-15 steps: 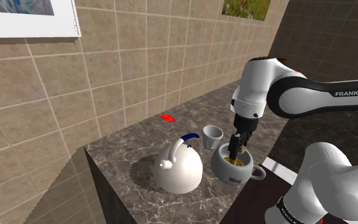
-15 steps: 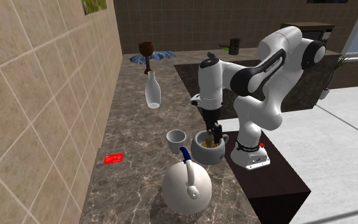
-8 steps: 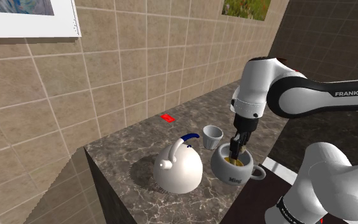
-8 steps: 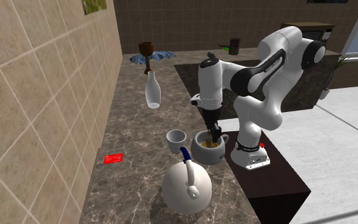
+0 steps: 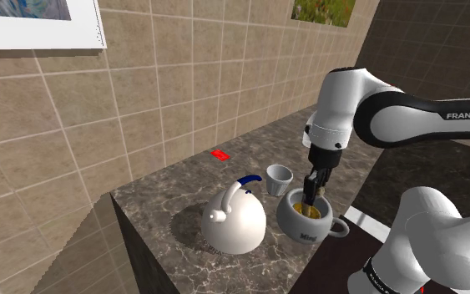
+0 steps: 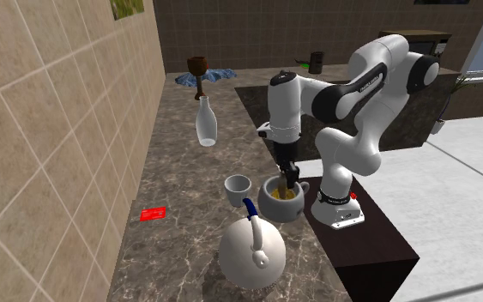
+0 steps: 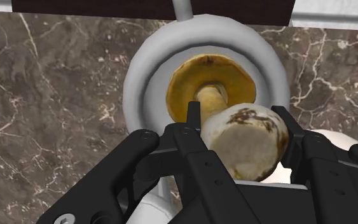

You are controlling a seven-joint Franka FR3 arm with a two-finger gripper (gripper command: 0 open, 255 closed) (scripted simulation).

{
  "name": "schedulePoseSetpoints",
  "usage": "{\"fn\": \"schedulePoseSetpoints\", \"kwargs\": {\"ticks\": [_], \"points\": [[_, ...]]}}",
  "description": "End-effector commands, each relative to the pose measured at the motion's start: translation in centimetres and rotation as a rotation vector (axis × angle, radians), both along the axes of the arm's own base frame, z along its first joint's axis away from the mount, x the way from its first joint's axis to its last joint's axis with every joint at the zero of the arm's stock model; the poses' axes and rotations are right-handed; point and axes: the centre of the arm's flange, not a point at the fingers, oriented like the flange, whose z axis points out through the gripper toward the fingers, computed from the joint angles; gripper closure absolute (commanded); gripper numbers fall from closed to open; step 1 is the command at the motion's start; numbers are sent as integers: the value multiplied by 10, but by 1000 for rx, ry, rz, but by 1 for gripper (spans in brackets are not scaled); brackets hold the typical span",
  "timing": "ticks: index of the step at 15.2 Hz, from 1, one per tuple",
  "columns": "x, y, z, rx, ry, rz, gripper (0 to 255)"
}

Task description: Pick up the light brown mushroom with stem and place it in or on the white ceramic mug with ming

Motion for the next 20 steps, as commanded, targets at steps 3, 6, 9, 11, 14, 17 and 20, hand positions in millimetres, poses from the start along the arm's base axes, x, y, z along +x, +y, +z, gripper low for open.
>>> {"fn": "schedulePoseSetpoints", "kwargs": {"ticks": [3,6,9,11,14,17,20], "points": [[0,0,21,0,0,0,255],[0,0,37,0,0,0,255],[0,0,53,0,0,0,255],[0,0,63,0,0,0,255],[0,0,79,0,0,0,255],[0,0,95,0,0,0,255],[0,0,111,0,0,0,255]]}}
